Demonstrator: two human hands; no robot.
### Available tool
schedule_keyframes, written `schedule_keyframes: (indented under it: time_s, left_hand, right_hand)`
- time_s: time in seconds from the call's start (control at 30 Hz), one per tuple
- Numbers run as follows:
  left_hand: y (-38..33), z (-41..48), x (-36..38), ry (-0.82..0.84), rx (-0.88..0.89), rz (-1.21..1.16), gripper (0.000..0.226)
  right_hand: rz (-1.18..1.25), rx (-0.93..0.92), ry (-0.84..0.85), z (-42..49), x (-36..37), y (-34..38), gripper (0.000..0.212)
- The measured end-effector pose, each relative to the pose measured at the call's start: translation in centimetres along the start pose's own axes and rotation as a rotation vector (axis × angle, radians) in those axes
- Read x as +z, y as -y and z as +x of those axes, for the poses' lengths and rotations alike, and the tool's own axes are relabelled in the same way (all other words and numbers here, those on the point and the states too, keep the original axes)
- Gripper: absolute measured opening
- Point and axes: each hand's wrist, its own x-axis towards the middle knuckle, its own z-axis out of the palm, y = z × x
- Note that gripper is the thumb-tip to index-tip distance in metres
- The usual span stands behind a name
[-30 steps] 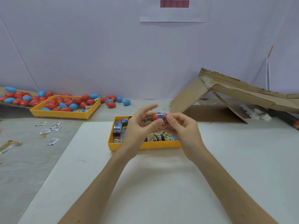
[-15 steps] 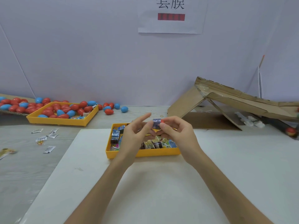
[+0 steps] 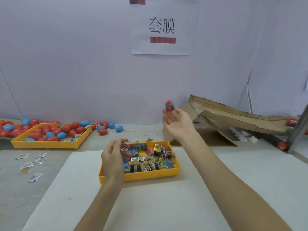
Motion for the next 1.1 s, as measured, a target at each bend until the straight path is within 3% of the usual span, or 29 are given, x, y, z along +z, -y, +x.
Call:
schedule_keyframes:
  time_s: [0.07, 0.13, 0.37, 0.53, 0.7, 0.8, 0.87, 1.0, 1.1]
  left_hand:
    - [0.0, 0.1, 0.0, -0.006, -0.007, -0.009, 0.033]
    - [-0.2, 0.2, -0.1, -0.007, -0.011, -0.009, 0.033]
    - [-0.2, 0.1, -0.1, 0.056, 0.059, 0.194, 0.032]
    - [-0.8, 0.4, -0.2, 0.294, -0.072, 0.296, 0.029]
    - [-1.7, 2.5, -0.8, 0.495, -0.068, 0.490, 0.025]
    - [-2.5, 5.6, -1.7, 0.448, 0.047, 0.606, 0.023]
    - [-2.7, 8.3, -2.6, 0.366, 0.137, 0.770, 0.019]
    - [-1.8, 14.3, -5.5, 0.100, 0.215, 1.248, 0.028]
    - [-1.0, 17.8, -7.0, 0.073, 0.216, 1.622, 0.034]
  right_hand:
    - [0.257, -0.108, 0.032, 1.0, 0.2, 2.2, 0.041]
    - [0.166, -0.125, 0.050, 1.2, -0.6, 2.3, 0.040]
    - [-0.834, -0.179, 0.013, 0.2, -4.8, -1.9, 0.023]
    - [-1.709, -0.316, 0.385, -0.2, -5.9, -3.7, 0.013]
    - [-2.001, -0.395, 0.595, 0.3, -5.8, -4.8, 0.008]
    - [-2.078, -0.473, 0.551, 1.4, -5.2, -4.4, 0.008]
    - [-2.206, -0.398, 0.495, 2.1, -4.8, -3.8, 0.018]
    - [-2.418, -0.296, 0.377, 2.6, -4.5, -2.8, 0.025]
    - [-2.461, -0.247, 0.408, 2.6, -4.5, -2.7, 0.016]
